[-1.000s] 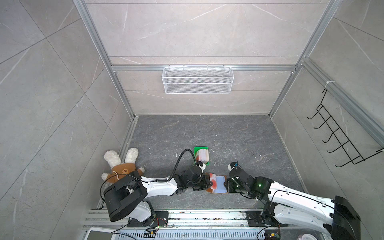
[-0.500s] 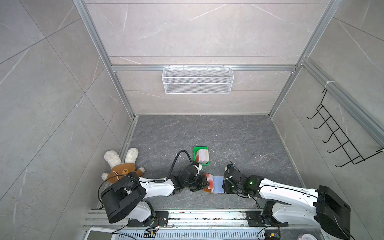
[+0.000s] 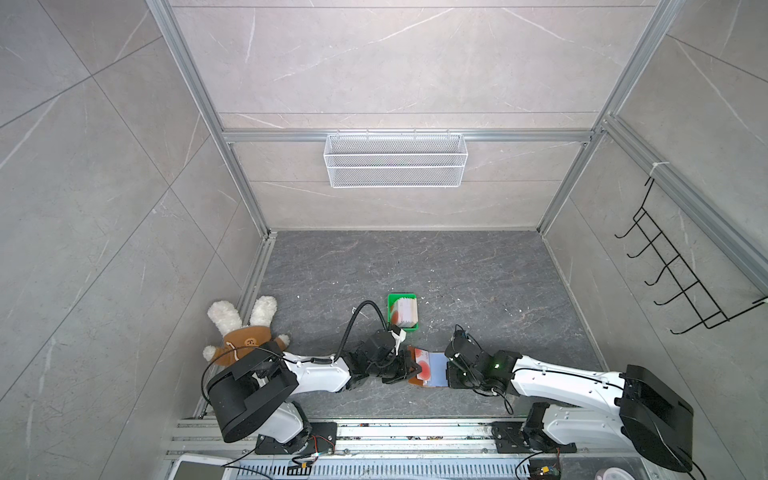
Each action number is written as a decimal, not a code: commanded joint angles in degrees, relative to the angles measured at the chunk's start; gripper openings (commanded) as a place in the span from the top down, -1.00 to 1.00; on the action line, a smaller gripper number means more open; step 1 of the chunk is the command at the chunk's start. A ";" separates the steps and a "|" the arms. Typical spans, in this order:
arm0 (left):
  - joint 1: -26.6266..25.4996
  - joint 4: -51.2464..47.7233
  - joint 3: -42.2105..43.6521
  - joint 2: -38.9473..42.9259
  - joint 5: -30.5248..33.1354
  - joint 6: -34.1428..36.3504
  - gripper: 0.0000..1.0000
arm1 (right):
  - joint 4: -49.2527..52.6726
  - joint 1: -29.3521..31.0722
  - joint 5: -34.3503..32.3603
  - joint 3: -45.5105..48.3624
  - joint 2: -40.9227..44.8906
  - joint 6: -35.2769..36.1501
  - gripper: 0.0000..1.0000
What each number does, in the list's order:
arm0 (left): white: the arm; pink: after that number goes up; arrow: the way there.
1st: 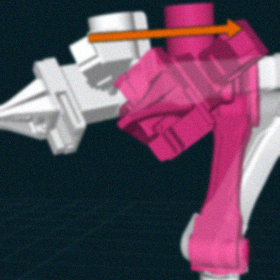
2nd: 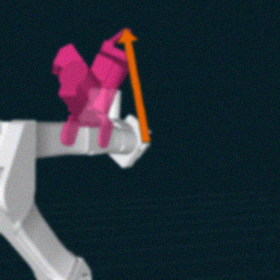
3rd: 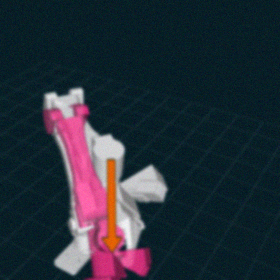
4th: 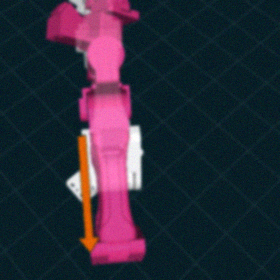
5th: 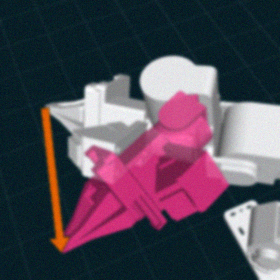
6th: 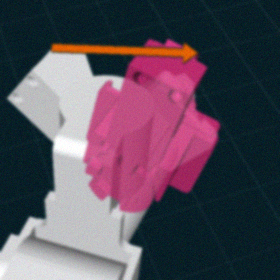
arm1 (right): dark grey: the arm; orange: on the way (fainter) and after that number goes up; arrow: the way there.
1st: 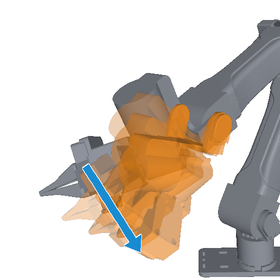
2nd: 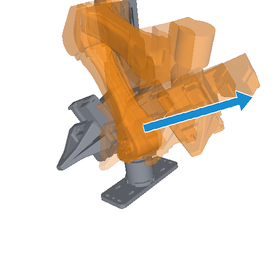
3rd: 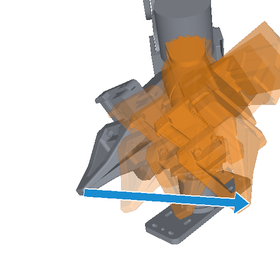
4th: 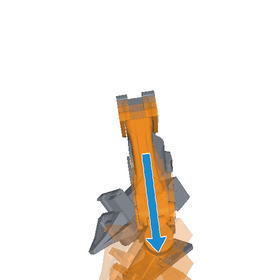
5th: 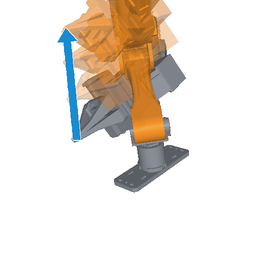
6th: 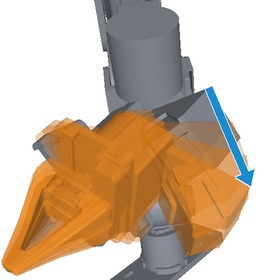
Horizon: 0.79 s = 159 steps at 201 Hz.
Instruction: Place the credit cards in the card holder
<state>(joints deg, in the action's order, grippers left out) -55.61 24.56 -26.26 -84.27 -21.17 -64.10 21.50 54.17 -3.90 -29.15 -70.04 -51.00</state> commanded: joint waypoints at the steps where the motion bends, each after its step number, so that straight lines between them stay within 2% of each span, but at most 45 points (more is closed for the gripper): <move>1: 0.22 1.55 0.28 -0.87 -0.37 0.07 1.00 | 0.43 0.52 -1.86 0.78 -0.84 -0.85 0.58; 91: 0.24 7.38 0.83 -4.07 -1.81 -2.27 1.00 | 0.39 1.10 -2.55 0.53 -2.32 -1.07 0.58; 159: 0.24 7.81 1.76 -4.19 -1.92 -2.88 1.00 | 0.71 1.37 -3.17 0.31 -2.40 -1.55 0.59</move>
<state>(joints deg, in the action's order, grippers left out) -55.55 31.22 -25.06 -88.18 -21.78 -66.28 21.12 55.18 -5.74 -29.15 -70.83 -51.46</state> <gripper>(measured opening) 0.045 0.207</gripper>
